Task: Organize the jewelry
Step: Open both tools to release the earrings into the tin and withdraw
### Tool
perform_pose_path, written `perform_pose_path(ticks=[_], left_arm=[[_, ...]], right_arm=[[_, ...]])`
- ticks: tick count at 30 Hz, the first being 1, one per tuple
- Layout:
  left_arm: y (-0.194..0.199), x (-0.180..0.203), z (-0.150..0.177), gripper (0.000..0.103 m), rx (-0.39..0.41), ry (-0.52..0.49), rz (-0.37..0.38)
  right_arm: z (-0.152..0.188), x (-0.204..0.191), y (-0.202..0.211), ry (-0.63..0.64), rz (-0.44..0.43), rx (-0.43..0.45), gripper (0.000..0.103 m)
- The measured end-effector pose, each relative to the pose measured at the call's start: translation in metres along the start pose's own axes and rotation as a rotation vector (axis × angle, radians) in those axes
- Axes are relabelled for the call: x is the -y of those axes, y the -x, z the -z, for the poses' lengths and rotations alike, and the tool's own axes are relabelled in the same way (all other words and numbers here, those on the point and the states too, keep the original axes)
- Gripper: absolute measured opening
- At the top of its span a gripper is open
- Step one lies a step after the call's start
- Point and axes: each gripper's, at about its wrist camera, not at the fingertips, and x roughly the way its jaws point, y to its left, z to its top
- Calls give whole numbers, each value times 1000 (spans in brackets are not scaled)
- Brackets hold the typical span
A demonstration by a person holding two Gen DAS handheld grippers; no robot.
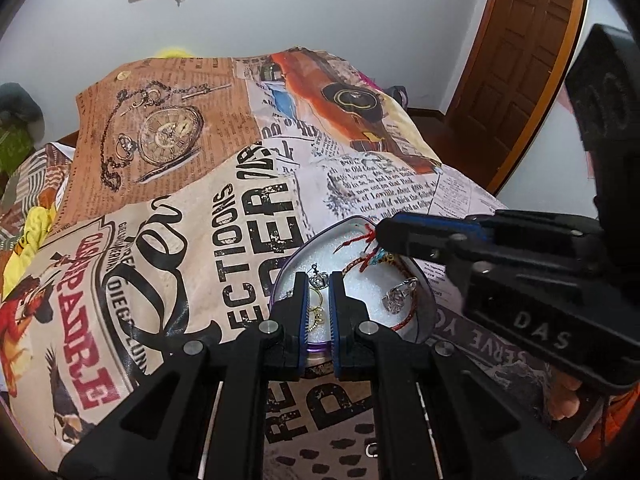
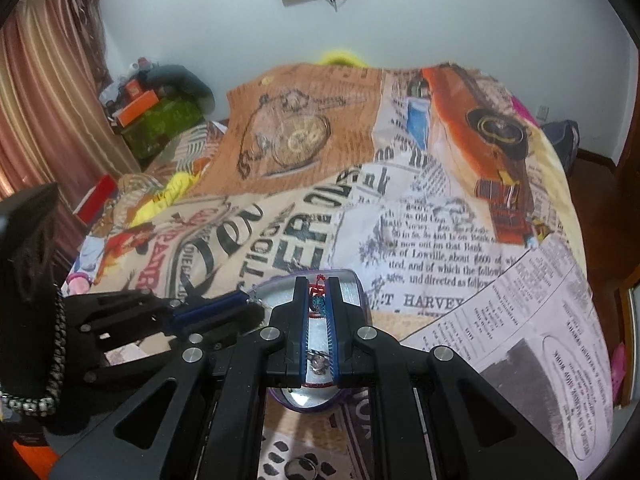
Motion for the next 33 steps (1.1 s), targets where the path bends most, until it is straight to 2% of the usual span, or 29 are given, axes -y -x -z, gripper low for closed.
perform_pose_path(ticks=[14,22,29,33], left_arm=[[5,3,1,8,-9,-9,-23],[31,3,-3,8,27,-1,-36],[64,5,-2,19,75,6,-49],[81,5,1,21,93,4,-58]], right_arm=[[2,-2,-4,-8,-29,-48,7],[-1,-8,15,2,-26,-32,8],[0,-20,38,33,1,0,9],[3,-24,50,46,22,15,9]])
